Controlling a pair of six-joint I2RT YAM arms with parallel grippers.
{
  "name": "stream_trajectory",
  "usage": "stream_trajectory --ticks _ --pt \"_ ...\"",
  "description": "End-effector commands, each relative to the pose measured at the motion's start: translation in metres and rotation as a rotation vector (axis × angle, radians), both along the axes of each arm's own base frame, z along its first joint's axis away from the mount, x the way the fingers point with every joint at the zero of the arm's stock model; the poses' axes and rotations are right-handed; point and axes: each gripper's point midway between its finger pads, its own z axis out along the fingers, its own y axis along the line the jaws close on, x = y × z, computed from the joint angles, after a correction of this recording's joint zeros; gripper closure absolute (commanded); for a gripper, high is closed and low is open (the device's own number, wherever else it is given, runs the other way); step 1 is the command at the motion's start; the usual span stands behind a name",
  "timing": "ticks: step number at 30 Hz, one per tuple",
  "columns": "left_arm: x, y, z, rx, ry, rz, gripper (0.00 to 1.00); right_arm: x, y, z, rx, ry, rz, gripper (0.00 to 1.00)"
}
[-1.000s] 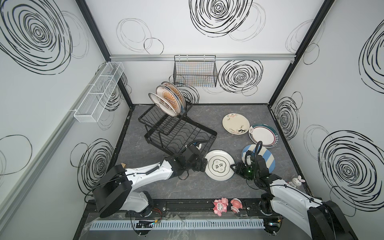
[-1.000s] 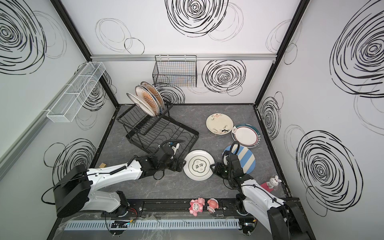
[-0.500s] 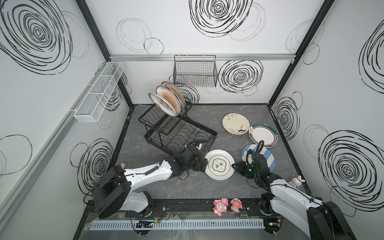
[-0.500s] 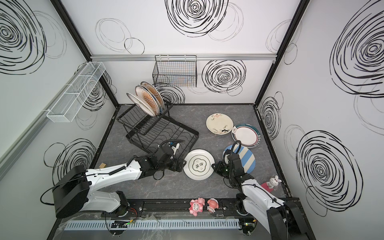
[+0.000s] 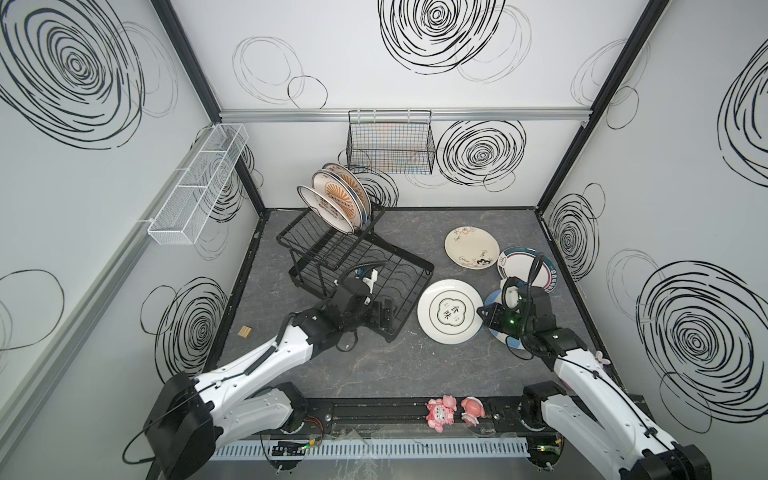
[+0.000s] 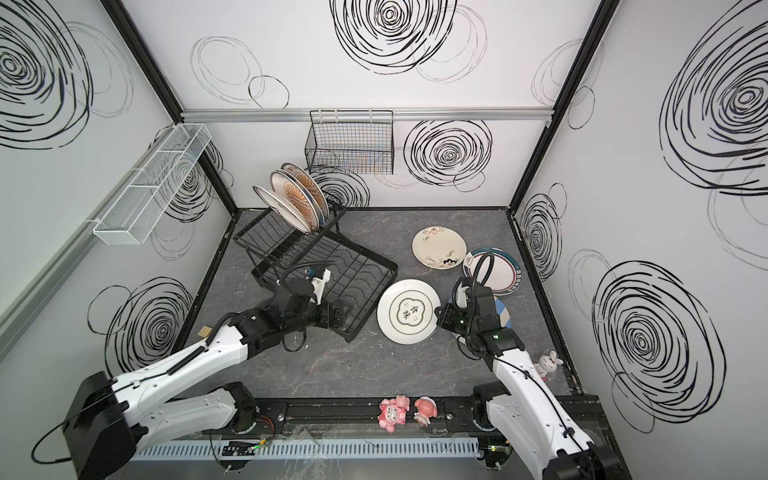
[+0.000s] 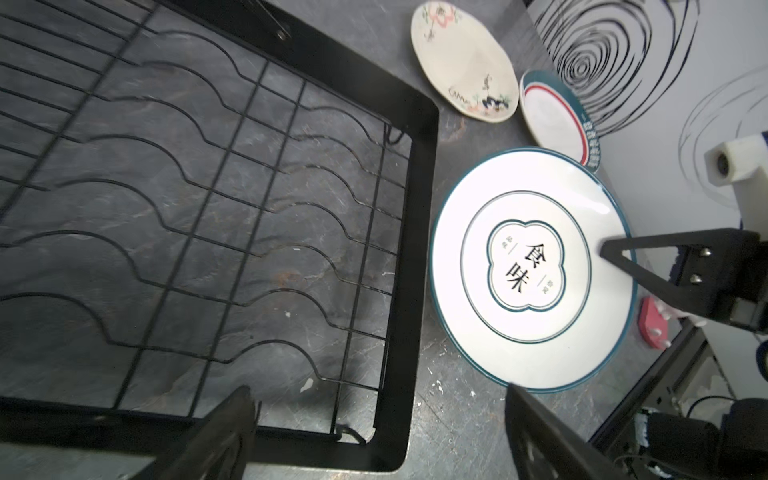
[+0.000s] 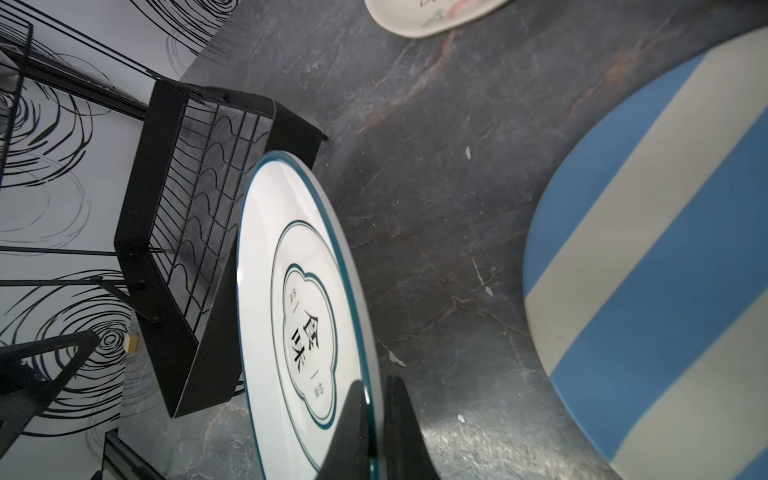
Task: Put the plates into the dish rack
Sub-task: 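Lift the green-rimmed plate with the right gripper over the rack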
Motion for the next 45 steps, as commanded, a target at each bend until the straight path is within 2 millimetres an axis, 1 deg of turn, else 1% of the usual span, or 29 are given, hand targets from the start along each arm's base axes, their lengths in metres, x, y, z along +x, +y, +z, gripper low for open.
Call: stream_trajectory --ticks 1,4,6,7,9,10,13,14,16,20,23,26,29,33,36,39,41,45 --pt "-0.001 0.031 0.013 0.014 0.004 0.067 0.04 0.004 -0.008 0.031 -0.078 -0.04 0.013 1.0" --pt "0.0 0.064 0.02 0.027 0.01 0.16 0.04 0.013 -0.015 0.061 -0.153 -0.09 0.014 1.0" --pt "0.001 0.086 0.022 0.007 0.022 0.233 0.04 0.021 -0.015 0.087 -0.189 -0.151 0.038 1.0" --pt "0.001 0.094 0.023 -0.014 0.022 0.264 0.04 0.023 -0.014 0.099 -0.198 -0.183 0.052 1.0" --pt "0.001 0.11 0.024 -0.073 0.018 0.33 0.04 0.028 -0.004 0.128 -0.193 -0.267 0.093 1.0" --pt "0.002 0.116 0.024 -0.107 0.018 0.36 0.04 0.031 0.001 0.146 -0.185 -0.316 0.103 1.0" --pt "0.001 0.13 0.024 -0.179 0.016 0.418 0.04 0.034 0.027 0.2 -0.162 -0.479 0.144 1.0" --pt "0.002 0.134 0.024 -0.188 0.012 0.433 0.04 0.033 0.039 0.216 -0.161 -0.532 0.165 1.0" --pt "0.002 0.143 0.024 -0.186 0.004 0.463 0.04 0.035 0.058 0.24 -0.182 -0.605 0.184 1.0" --pt "0.008 0.162 0.02 -0.187 -0.019 0.522 0.04 0.035 0.105 0.28 -0.232 -0.742 0.241 1.0" --pt "0.015 0.175 0.017 -0.22 -0.037 0.563 0.04 0.035 0.137 0.31 -0.256 -0.852 0.264 1.0" --pt "0.022 0.188 0.018 -0.24 -0.068 0.596 0.04 0.038 0.161 0.335 -0.281 -0.959 0.262 1.0" --pt "0.028 0.193 0.021 -0.207 -0.089 0.598 0.04 0.044 0.185 0.353 -0.294 -1.038 0.273 1.0" --pt "0.035 0.197 0.027 -0.166 -0.105 0.577 0.04 0.046 0.225 0.371 -0.272 -1.125 0.298 1.0" --pt "0.037 0.2 0.028 -0.141 -0.111 0.569 0.04 0.049 0.256 0.374 -0.28 -1.171 0.318 1.0" --pt "0.038 0.206 0.025 -0.113 -0.106 0.572 0.04 0.057 0.279 0.372 -0.324 -1.197 0.322 1.0" --pt "0.038 0.209 0.024 -0.104 -0.106 0.572 0.04 0.062 0.289 0.371 -0.329 -1.212 0.316 1.0" --pt "0.041 0.209 0.022 -0.111 -0.098 0.542 0.04 0.075 0.306 0.369 -0.381 -1.238 0.284 1.0"
